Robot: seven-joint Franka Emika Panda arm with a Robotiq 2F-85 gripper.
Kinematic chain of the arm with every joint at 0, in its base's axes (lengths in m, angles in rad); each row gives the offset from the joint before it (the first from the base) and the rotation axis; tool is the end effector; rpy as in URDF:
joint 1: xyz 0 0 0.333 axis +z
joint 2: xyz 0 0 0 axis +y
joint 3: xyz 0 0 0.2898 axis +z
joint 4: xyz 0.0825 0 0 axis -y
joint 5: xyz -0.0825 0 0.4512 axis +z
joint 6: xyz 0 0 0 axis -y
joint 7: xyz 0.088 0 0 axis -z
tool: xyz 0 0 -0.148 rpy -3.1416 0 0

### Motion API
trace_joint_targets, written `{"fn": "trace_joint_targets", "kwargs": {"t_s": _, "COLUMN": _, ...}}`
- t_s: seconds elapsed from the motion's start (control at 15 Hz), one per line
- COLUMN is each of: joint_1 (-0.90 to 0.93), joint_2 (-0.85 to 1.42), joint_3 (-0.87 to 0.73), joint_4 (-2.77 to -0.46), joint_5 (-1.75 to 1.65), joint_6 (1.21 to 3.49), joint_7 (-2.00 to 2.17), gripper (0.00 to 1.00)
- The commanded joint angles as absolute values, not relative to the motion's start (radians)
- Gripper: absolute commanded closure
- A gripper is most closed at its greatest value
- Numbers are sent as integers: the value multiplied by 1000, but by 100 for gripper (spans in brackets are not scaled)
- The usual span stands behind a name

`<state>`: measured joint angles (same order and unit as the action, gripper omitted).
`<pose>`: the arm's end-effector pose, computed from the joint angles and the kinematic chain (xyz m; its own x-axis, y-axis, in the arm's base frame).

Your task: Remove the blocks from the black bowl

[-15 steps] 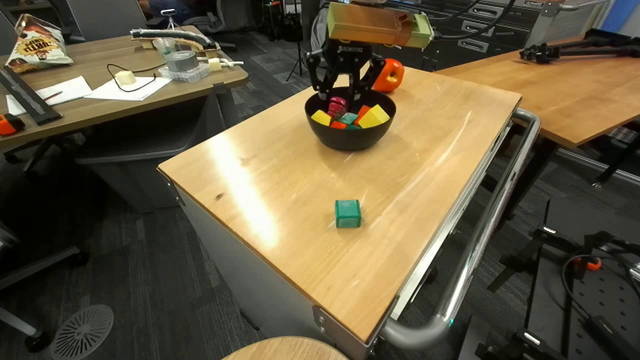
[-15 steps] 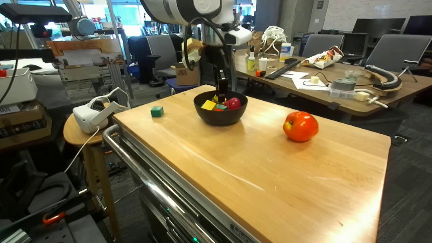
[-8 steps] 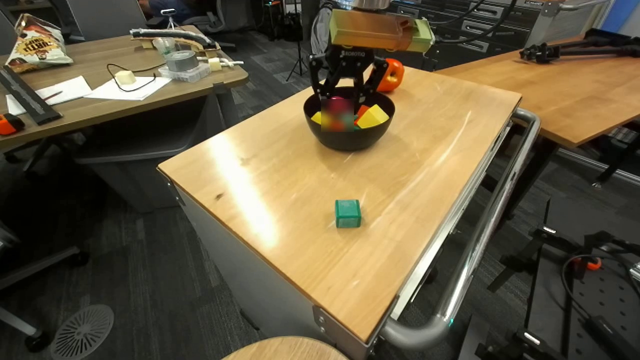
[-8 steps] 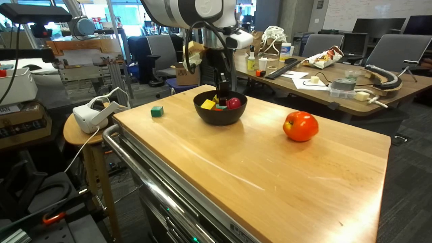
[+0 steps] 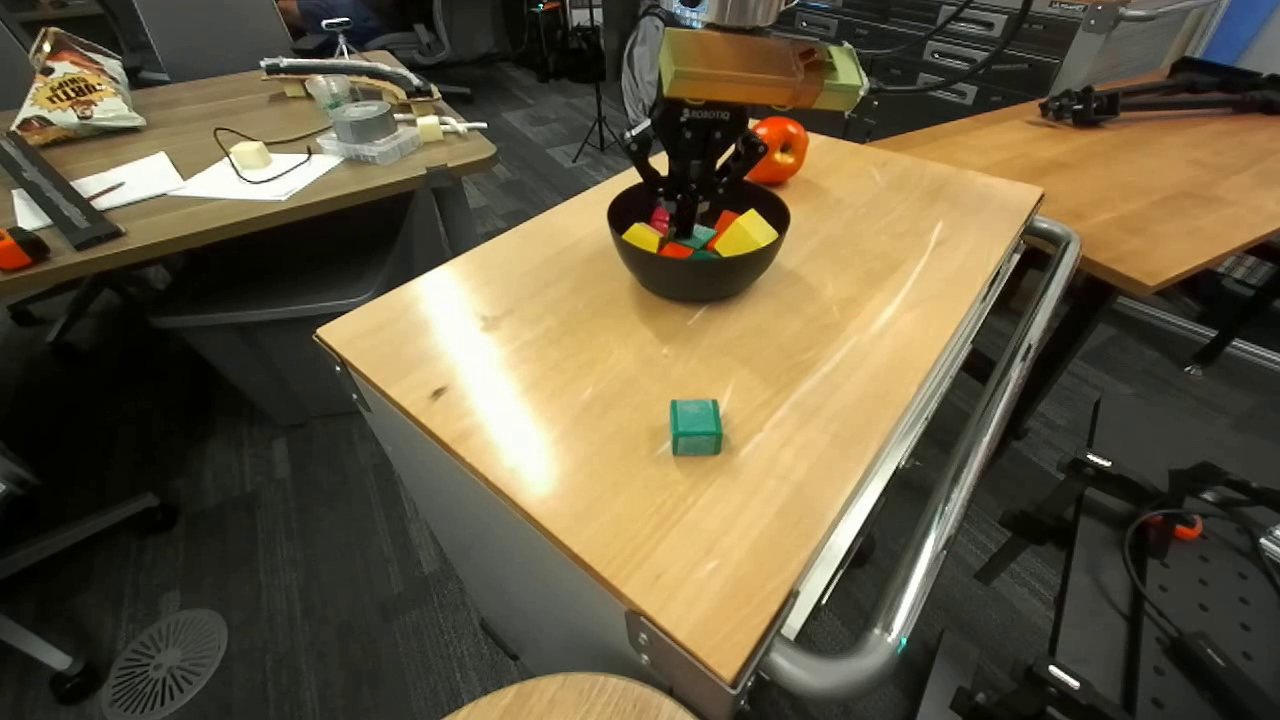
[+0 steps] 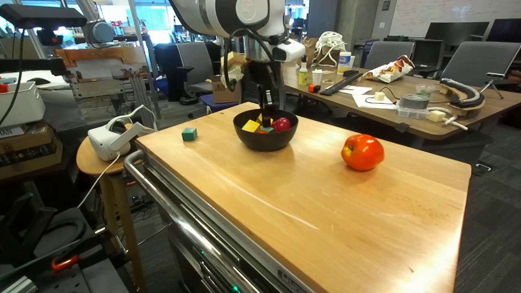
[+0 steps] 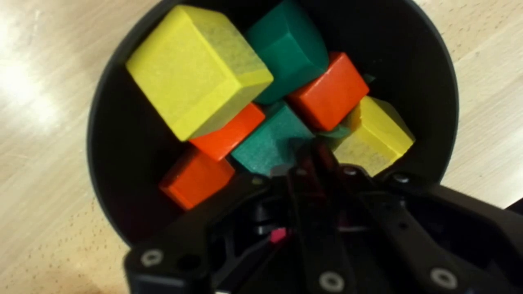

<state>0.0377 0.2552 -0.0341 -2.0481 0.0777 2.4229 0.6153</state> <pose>0.6487 0.0045 0.2159 0.7825 -0.6189 0.0682 -0.6109 -0.7843 -0.1084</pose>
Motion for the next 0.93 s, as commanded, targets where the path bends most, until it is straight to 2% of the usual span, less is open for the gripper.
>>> {"fn": "trace_joint_targets", "kwargs": {"t_s": 0.0, "joint_1": 43, "joint_2": 245, "joint_3": -39, "joint_4": -2046, "joint_5": 86, "joint_6": 2449, "joint_7": 598, "gripper": 88}}
{"fn": "trace_joint_targets", "kwargs": {"t_s": 0.53, "joint_1": 59, "joint_2": 63, "joint_3": -8, "joint_4": -2084, "joint_5": 73, "joint_6": 2586, "joint_7": 499, "gripper": 89}}
{"fn": "trace_joint_targets", "kwargs": {"t_s": 0.6, "joint_1": 57, "joint_2": 65, "joint_3": -7, "joint_4": -2073, "joint_5": 65, "joint_6": 2558, "joint_7": 502, "gripper": 82}}
{"fn": "trace_joint_targets", "kwargs": {"t_s": 0.67, "joint_1": 55, "joint_2": 67, "joint_3": -7, "joint_4": -2066, "joint_5": 55, "joint_6": 2524, "joint_7": 511, "gripper": 62}}
{"fn": "trace_joint_targets", "kwargs": {"t_s": 0.87, "joint_1": 47, "joint_2": 109, "joint_3": -17, "joint_4": -2062, "joint_5": 34, "joint_6": 2456, "joint_7": 551, "gripper": 41}}
